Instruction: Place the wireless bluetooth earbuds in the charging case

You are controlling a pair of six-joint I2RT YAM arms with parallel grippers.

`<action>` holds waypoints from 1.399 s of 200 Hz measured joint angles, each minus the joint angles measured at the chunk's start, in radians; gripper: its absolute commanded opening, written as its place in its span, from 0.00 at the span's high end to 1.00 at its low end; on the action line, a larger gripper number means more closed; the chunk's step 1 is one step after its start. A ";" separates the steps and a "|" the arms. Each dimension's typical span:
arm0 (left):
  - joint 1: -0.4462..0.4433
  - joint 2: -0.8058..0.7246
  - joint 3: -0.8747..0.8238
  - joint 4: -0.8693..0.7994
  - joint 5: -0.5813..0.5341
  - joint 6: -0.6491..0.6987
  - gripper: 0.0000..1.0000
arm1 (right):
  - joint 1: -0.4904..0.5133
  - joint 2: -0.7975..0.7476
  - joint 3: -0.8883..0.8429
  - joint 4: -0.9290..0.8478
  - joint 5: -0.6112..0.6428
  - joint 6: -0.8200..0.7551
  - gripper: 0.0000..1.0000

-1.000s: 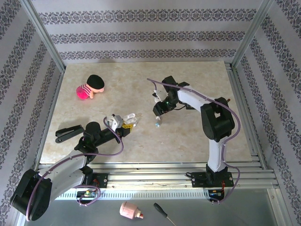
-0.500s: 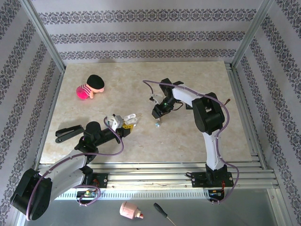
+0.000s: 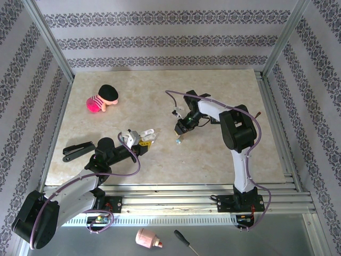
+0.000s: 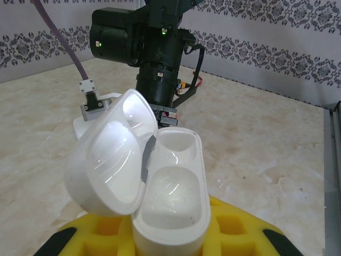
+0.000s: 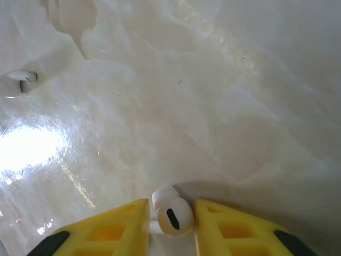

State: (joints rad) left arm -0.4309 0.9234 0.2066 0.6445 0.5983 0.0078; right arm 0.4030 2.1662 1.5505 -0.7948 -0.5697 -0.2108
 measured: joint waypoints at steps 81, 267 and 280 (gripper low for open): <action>0.000 0.015 0.000 0.001 0.000 -0.005 0.93 | 0.011 -0.149 -0.118 0.092 0.071 0.024 0.81; 0.000 0.153 0.064 0.046 0.035 -0.087 0.92 | 0.356 -0.811 -0.402 0.519 0.238 -0.135 0.84; 0.000 0.153 0.066 0.046 0.041 -0.089 0.92 | 0.374 -0.809 -0.402 0.516 0.241 -0.161 0.84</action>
State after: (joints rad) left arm -0.4309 1.0763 0.2729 0.6903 0.6392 -0.0814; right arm 0.7773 1.3567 1.1481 -0.2787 -0.3290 -0.3717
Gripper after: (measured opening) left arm 0.198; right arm 0.160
